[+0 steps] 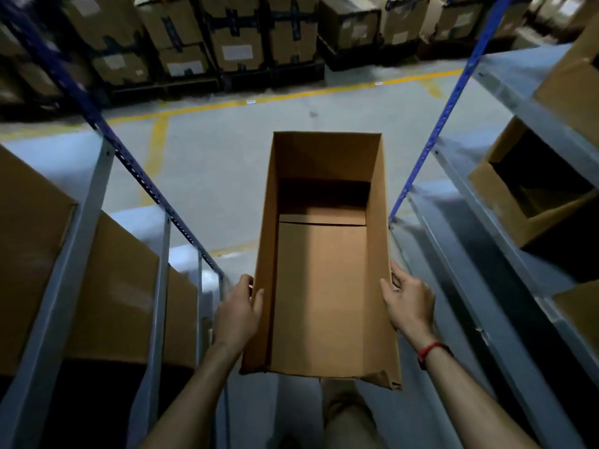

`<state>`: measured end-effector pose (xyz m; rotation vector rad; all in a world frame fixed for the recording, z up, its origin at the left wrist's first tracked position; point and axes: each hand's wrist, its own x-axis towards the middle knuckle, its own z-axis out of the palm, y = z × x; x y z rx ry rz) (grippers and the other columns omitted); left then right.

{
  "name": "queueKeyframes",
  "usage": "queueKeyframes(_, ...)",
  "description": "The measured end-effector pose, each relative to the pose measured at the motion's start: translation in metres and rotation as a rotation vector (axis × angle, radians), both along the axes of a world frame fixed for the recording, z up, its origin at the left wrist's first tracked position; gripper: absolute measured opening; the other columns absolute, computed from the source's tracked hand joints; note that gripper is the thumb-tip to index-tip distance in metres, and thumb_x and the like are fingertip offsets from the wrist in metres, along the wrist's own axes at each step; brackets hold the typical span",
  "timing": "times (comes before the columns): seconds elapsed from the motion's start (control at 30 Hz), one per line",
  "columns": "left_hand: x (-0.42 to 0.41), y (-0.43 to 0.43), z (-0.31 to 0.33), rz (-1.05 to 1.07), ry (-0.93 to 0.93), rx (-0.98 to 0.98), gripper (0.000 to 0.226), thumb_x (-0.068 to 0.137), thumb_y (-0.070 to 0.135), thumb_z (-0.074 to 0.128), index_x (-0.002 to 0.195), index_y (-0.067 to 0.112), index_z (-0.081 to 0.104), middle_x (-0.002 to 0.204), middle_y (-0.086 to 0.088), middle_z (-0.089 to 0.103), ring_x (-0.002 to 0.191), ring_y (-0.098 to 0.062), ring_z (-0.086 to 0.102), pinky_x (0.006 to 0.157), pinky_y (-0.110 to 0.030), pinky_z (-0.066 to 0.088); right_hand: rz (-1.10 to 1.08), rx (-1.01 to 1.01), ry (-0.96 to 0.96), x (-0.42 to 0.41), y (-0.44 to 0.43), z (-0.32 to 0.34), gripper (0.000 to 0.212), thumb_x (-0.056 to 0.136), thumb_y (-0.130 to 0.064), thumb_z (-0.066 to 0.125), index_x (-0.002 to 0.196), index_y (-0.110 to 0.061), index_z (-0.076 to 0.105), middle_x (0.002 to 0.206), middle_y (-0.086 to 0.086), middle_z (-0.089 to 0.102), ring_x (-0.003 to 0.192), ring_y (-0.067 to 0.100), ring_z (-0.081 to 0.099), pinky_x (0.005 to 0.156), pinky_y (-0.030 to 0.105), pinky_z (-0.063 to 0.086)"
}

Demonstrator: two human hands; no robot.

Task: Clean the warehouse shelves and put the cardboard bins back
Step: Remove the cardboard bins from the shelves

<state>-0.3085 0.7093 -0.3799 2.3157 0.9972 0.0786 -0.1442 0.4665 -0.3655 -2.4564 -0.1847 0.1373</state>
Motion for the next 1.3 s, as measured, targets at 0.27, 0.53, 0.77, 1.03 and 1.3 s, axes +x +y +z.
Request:
queueKeyframes(0.27,0.098,0.065,-0.048,0.068,0.096,-0.235,0.011,0.102,0.026,0.053,0.107,0.035,0.050,0.097,0.015,0.062,0.083,0.004,0.059,0.066,-0.017,0.045,0.057,0.039,0.094,0.118,0.073,-0.076,0.048,0.088,-0.015,0.069,0.133,-0.029,0.061,0.089,0.000,0.077,0.075,0.020,0.070,0.066,0.028,0.053)
queueKeyframes(0.53,0.153,0.141,-0.102,0.092,0.190,-0.421,0.023,0.102,0.018,0.050,0.113,0.037,0.043,0.103,0.013,0.058,0.088,0.003,0.057,0.069,-0.017,0.041,0.150,-0.051,0.152,0.193,0.156,-0.142,0.045,0.092,-0.017,0.066,0.136,-0.025,0.060,0.082,0.005,0.076,0.065,0.020,0.062,0.061,0.028,0.047)
queueKeyframes(0.77,0.171,0.239,-0.188,0.060,0.260,-0.625,0.028,0.103,0.028,0.048,0.126,0.039,0.037,0.115,0.012,0.058,0.100,-0.005,0.062,0.079,-0.027,0.053,0.245,-0.181,0.168,0.233,0.245,-0.225,0.049,0.091,-0.015,0.067,0.138,-0.021,0.057,0.070,0.018,0.069,0.066,0.035,0.064,0.059,0.035,0.047)
queueKeyframes(1.03,0.171,0.340,-0.334,0.139,0.346,-0.577,0.036,0.103,0.033,0.048,0.134,0.047,0.037,0.107,0.009,0.066,0.095,-0.005,0.067,0.090,-0.041,0.057,0.306,-0.221,0.178,0.244,0.355,-0.381,0.050,0.090,-0.013,0.068,0.138,-0.016,0.057,0.062,0.018,0.066,0.058,0.035,0.062,0.056,0.031,0.042)
queueKeyframes(1.3,0.164,0.409,-0.456,0.228,0.439,-0.389,0.036,0.106,0.022,0.041,0.140,0.032,0.040,0.088,0.003,0.064,0.076,-0.008,0.065,0.064,-0.024,0.049,0.340,-0.192,0.214,0.221,0.438,-0.505,0.050,0.095,-0.017,0.061,0.144,-0.019,0.050,0.071,0.022,0.068,0.065,0.039,0.064,0.062,0.037,0.048)
